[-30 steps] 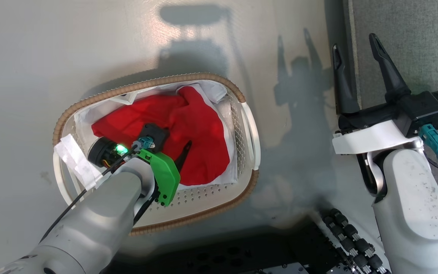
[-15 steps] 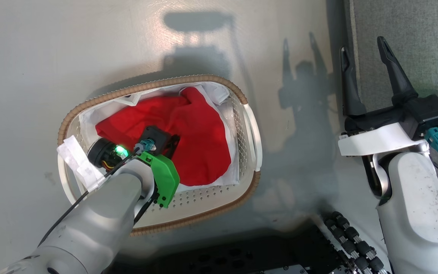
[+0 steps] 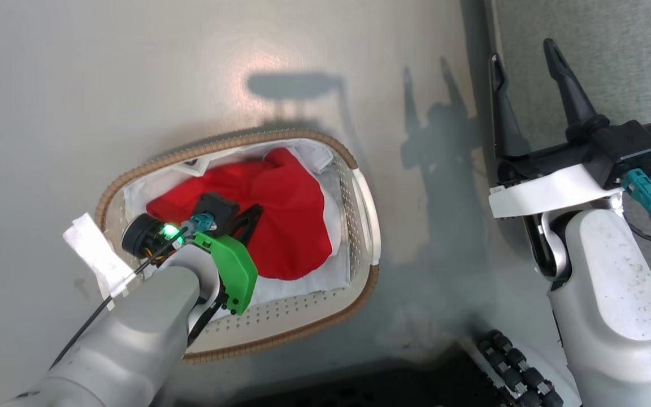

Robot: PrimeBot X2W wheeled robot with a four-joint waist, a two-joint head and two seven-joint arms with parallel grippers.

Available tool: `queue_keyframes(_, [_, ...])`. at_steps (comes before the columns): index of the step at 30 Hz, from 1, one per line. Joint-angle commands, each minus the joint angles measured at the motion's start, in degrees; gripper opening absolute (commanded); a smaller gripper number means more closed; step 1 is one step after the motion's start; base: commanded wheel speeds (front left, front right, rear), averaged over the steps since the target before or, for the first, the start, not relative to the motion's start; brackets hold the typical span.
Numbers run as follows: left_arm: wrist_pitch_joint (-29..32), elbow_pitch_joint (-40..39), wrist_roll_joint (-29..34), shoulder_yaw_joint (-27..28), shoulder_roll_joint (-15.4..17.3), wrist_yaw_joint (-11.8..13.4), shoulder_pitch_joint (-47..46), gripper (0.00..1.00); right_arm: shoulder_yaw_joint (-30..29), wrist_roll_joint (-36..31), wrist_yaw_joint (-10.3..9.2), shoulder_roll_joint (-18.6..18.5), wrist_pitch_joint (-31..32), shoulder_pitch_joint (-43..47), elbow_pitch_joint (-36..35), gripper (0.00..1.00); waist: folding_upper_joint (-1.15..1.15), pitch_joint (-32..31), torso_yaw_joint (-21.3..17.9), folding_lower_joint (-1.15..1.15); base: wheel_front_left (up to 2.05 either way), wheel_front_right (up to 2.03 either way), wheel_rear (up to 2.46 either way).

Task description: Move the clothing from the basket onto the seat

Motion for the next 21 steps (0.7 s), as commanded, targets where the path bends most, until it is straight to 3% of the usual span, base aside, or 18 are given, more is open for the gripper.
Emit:
queue_keyframes(1, [-0.26, -0.69, -0.58, 1.09, 0.91, 0.04, 1.68, 0.00, 0.23, 0.72, -0.08, -0.22, -0.27, -0.47, 0.80, 1.00, 0.00, -4.31, 0.04, 0.00, 0.00, 0.00, 0.00])
queue_keyframes(8, [-0.23, -4.90, 1.49, 7.59, 2.02, 0.04, 6.54, 0.00, 0.93, 1.75, -0.08, -0.23, -0.27, 0.82, 4.52, 1.00, 0.00, -12.58, 1.54, 0.00, 0.00, 0.00, 0.00])
queue_keyframes(21, [-0.24, -14.04, 10.07, 22.50, 0.55, 0.04, 18.86, 0.00, 0.89, 2.94, -0.08, -0.24, -0.27, 7.01, 11.56, 1.00, 0.00, -30.83, 5.54, 0.00, 0.00, 0.00, 0.00])
